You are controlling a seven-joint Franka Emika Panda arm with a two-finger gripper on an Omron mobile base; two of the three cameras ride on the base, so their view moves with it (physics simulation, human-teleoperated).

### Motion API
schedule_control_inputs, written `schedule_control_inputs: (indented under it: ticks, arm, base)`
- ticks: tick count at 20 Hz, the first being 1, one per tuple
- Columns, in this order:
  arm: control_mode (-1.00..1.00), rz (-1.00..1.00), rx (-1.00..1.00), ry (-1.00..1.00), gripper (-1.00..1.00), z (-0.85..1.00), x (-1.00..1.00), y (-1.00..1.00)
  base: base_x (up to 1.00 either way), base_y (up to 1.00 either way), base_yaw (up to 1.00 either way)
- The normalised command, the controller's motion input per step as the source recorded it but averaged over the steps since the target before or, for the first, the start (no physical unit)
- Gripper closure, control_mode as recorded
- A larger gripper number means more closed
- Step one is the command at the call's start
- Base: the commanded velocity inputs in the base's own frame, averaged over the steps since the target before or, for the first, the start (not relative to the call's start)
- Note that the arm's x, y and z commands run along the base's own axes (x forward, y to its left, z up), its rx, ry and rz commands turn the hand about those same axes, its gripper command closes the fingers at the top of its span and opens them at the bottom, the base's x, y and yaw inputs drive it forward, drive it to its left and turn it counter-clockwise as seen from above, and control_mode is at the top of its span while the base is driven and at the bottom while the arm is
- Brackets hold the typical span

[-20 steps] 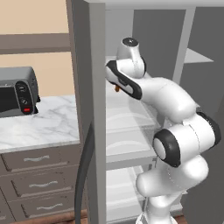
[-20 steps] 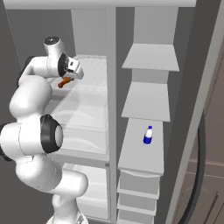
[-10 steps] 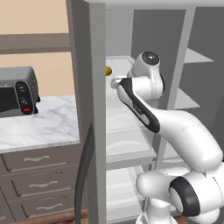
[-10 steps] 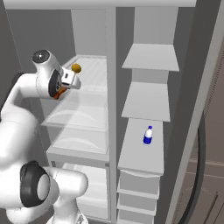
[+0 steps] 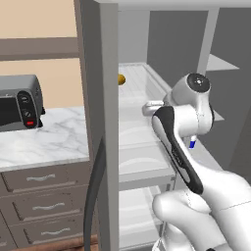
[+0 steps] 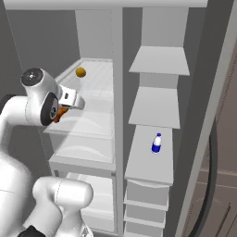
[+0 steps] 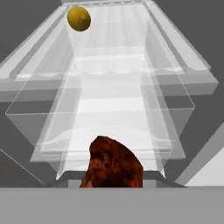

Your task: There's a chicken drumstick in the fridge that needs to be moved to the freezer for freezing. Pick up the chicken drumstick from the fridge, place it on any shelf in the freezer, and close the fridge and freezer doors when done.

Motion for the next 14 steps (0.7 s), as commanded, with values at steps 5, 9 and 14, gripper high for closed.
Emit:
schedule_control_inputs:
  ticks: [5,9,14]
  arm:
    - [-1.00,0.03,0.00,0.00,1.00,0.00,-0.99,-0.74]
    - [-1.00,0.00,0.00,0.00,1.00,-0.04,-0.76,-0.81]
    - [-1.00,0.00,-0.01,0.00,1.00,-0.03,-0.11,-0.89]
  base:
    - [0.00,0.00,0.00]
    - [0.00,0.00,0.00]
    - [0.00,0.00,0.00]
